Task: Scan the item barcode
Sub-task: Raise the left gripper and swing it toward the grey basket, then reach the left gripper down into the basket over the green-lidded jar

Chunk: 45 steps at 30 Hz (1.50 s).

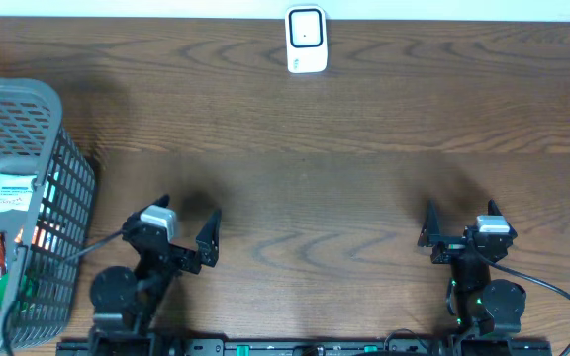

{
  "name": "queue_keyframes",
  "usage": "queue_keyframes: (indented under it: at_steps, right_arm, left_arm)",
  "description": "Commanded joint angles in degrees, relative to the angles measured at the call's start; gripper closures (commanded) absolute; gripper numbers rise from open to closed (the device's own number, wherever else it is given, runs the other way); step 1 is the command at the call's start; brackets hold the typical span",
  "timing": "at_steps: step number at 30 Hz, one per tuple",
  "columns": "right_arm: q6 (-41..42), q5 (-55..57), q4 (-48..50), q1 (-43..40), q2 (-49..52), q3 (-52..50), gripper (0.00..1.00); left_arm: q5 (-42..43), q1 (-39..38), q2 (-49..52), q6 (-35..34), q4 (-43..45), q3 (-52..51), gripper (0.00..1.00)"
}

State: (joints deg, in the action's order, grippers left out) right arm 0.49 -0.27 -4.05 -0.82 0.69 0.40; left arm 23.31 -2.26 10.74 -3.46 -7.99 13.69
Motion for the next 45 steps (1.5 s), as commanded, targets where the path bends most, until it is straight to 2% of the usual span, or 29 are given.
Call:
queue_keyframes:
  at_steps: [1,3,9,11,15,18,21,25,30,37,45]
  right_arm:
    - [0.7,0.2,-0.2,-0.1,-0.3,-0.1,0.01]
    - [0.7,0.2,-0.2,-0.1,-0.3,-0.1,0.01]
    - [0.7,0.2,-0.2,-0.1,-0.3,-0.1,0.01]
    - [0.7,0.2,-0.2,-0.1,-0.3,-0.1,0.01]
    - [0.7,0.2,-0.2,-0.1,-0.3,-0.1,0.01]
    - [0.7,0.2,-0.2,-0.1,-0.2,-0.1,0.01]
    - [0.7,0.2,-0.2,-0.1,-0.2,-0.1,0.01]
    - [0.7,0.2,-0.2,-0.1,-0.2,-0.1,0.01]
    - [0.7,0.2,-0.2,-0.1,-0.3,-0.1,0.01]
    - [0.7,0.2,-0.2,-0.1,-0.2,-0.1,0.01]
    - [0.7,0.2,-0.2,-0.1,-0.2,-0.1,0.01]
  left_arm:
    - [4.5,0.2,9.9,-1.4,-5.7,9.4,0.04]
    - [4.2,0.2,19.5,-1.4,-11.1,17.0,0.04]
    - [4.6,0.2,39.2,-1.4,-23.5,33.9,0.04]
    - [5.0,0.2,43.3,-1.5,-24.1,36.6,0.04]
    - [14.5,0.2,49.1,-1.3,-24.0,37.4,0.04]
    - [14.8,0.2,52.1,1.5,-24.1,37.6,0.04]
    - [10.6,2.0,56.1,1.0,-28.3,43.2,0.04]
    - [0.8,4.9,62.9,0.4,-39.9,59.2,0.04]
    - [-7.0,5.1,66.4,0.1,-45.8,73.2,0.04]
    - [-13.5,5.9,66.4,-1.6,-45.9,77.4,0.04]
    - [-13.3,15.6,66.4,-4.5,-47.2,79.3,0.04]
